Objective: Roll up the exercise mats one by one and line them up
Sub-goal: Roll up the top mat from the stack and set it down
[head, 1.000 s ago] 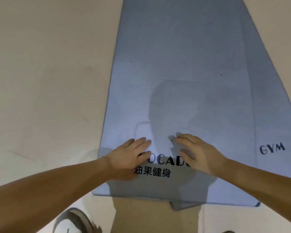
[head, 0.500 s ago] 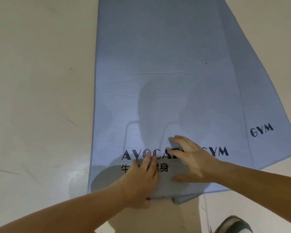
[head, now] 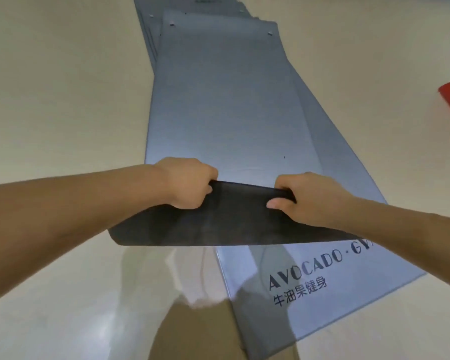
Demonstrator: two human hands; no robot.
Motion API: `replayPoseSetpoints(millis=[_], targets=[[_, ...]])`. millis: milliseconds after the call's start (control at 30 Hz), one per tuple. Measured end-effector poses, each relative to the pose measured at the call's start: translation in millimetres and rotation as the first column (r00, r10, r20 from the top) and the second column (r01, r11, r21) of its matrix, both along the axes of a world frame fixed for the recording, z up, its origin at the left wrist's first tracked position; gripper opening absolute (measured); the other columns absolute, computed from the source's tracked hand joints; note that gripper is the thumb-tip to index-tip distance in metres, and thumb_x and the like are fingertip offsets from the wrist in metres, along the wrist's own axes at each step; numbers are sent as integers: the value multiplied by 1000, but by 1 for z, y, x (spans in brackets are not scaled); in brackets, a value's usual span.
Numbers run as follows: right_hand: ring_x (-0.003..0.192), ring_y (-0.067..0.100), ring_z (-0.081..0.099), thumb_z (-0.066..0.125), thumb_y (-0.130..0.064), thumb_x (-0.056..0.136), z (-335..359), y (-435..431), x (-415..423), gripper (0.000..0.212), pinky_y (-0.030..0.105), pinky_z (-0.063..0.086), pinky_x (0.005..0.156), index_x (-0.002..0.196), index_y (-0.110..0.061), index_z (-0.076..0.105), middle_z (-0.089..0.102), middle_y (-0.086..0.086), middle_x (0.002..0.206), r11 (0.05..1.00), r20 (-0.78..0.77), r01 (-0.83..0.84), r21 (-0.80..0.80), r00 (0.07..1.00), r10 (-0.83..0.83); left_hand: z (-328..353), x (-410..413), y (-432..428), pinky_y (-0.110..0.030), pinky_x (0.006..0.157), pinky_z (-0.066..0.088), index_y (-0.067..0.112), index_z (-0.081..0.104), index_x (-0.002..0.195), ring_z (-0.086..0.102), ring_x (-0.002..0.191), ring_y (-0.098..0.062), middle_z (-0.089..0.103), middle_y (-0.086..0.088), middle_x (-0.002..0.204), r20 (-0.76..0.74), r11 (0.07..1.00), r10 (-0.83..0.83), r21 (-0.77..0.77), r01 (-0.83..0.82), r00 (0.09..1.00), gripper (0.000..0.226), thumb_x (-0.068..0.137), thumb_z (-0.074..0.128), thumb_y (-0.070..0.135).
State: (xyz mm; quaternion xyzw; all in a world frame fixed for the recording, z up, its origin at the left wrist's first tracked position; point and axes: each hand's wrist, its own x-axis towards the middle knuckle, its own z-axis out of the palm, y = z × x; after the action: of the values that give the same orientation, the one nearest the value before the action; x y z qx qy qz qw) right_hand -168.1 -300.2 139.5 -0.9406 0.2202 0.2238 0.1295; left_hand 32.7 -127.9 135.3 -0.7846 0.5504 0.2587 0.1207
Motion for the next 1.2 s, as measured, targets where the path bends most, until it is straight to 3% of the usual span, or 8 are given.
replayPoseSetpoints(millis=[200, 267, 400, 533, 633, 733, 933, 1200], targets=[[100, 24, 60, 55, -58, 100, -20, -26, 58, 36, 38, 45, 84, 116, -26, 59, 66, 0, 108, 956, 139, 137, -258, 985, -103, -3, -9, -38, -45, 100, 42, 13, 36, 146, 41, 134, -35, 39, -15, 150, 417, 946, -13, -289, 146, 909, 66, 94, 70, 37], [110, 27, 57, 54, -60, 100, -39, -30, 61, 43, 42, 42, 95, 123, -24, 62, 64, 3, 114, 929, 237, 178, -326, 966, -102, -29, -37, -26, -58, 122, 23, 8, 7, 162, 14, 154, -44, 7, -24, 168, 350, 962, -57, -231, 146, 935, 105, 91, 68, 56], [126, 35, 52, 58, -54, 99, -65, -24, 61, 46, 58, 31, 116, 130, -20, 63, 60, 11, 129, 850, 359, 192, -491, 933, -3, -85, -39, -3, -71, 123, -1, 12, -30, 159, -24, 156, -45, -26, -24, 168, 264, 992, 89, -115, -60, 960, 145, 77, 70, 78], [155, 37, 17, 39, -59, 104, -57, -3, 52, 63, 61, 11, 126, 156, -25, 33, 28, 15, 164, 883, 172, -5, -470, 980, 97, -106, -20, 0, -70, 123, -2, 19, -35, 156, -23, 156, -44, -24, -23, 169, 248, 984, 77, -174, -34, 966, 151, 69, 68, 87], [156, 43, -17, 50, -82, 85, -62, 19, 30, 111, 68, -3, 122, 164, -28, -7, -17, 18, 170, 917, -5, -114, -383, 993, 121, -117, -8, 1, -67, 124, 2, 25, -33, 157, -8, 159, -41, -9, -21, 171, 218, 985, 28, -170, 10, 976, 153, 63, 67, 90], [153, 46, -26, 64, -88, 68, -86, 11, 21, 142, 71, -7, 120, 156, -32, -32, -29, 22, 166, 917, -121, -139, -374, 988, 100, -122, 6, -3, -59, 126, 12, 35, -28, 158, 16, 154, -34, 13, -13, 167, 145, 986, -26, -161, 49, 989, 151, 57, 71, 89], [155, 44, 0, 78, -86, 52, -109, -17, 42, 154, 69, 4, 123, 158, -37, -23, 3, 18, 167, 941, -207, -186, -282, 970, 130, -132, 14, -14, -50, 123, 25, 40, -17, 161, 31, 144, -28, 29, -4, 159, 37, 994, -37, -101, 40, 999, 149, 55, 77, 85], [141, 30, 35, 83, -83, 46, -122, -47, 49, 151, 52, 28, 120, 159, -46, -9, 30, 5, 151, 985, -226, -174, 4, 959, 170, -135, -22, 0, -65, 120, 16, 28, -21, 161, 10, 154, -42, 0, -18, 169, 255, 982, -25, -175, 72, 967, 130, 77, 64, 78]])
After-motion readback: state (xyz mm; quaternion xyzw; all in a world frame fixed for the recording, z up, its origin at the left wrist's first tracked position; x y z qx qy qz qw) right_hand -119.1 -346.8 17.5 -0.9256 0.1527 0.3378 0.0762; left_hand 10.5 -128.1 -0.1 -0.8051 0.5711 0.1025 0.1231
